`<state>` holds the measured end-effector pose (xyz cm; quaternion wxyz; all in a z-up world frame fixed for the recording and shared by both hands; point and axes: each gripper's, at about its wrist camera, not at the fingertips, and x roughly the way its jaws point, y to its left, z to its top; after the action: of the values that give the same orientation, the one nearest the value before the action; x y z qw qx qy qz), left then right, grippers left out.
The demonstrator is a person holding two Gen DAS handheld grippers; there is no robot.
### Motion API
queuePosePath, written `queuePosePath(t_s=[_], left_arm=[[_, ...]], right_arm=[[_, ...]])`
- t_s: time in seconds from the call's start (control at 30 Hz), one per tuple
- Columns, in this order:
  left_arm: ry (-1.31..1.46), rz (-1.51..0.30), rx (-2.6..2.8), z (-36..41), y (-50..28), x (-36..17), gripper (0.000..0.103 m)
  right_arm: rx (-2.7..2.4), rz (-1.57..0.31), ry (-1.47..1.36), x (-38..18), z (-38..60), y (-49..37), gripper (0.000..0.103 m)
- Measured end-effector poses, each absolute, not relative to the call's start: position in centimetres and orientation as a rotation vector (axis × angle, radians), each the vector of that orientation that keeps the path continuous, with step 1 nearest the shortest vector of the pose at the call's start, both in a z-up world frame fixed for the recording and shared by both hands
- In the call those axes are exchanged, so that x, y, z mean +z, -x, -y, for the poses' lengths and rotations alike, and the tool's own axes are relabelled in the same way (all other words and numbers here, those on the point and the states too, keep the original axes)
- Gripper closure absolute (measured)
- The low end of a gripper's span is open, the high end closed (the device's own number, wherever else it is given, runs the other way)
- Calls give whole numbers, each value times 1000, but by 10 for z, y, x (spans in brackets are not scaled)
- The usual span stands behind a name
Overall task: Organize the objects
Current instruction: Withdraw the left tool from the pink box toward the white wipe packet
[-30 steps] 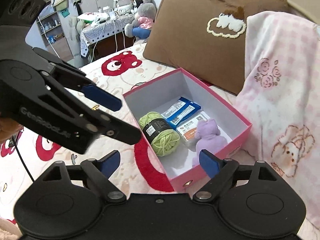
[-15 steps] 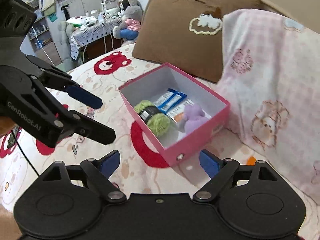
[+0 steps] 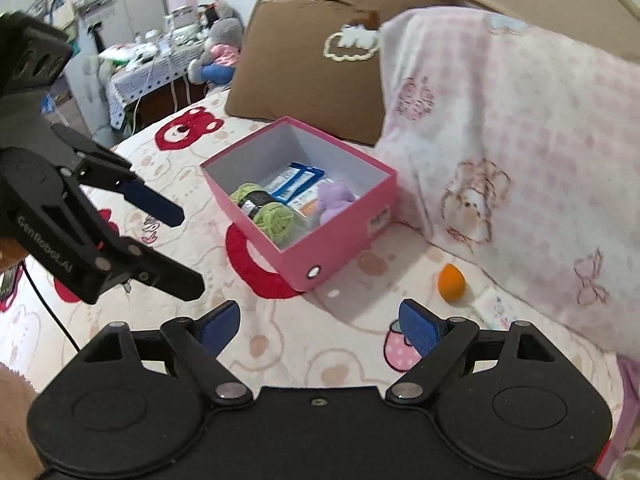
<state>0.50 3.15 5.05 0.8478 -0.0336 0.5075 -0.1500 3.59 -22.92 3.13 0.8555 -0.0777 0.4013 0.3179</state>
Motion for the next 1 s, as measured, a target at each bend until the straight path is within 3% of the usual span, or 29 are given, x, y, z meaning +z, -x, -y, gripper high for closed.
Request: queuePosePath(t_s=[1.0], left_arm=[[-7,-1052,-381,47,-65,14,13]], right_arm=[[566,-803,60,-22,302,-61,14]])
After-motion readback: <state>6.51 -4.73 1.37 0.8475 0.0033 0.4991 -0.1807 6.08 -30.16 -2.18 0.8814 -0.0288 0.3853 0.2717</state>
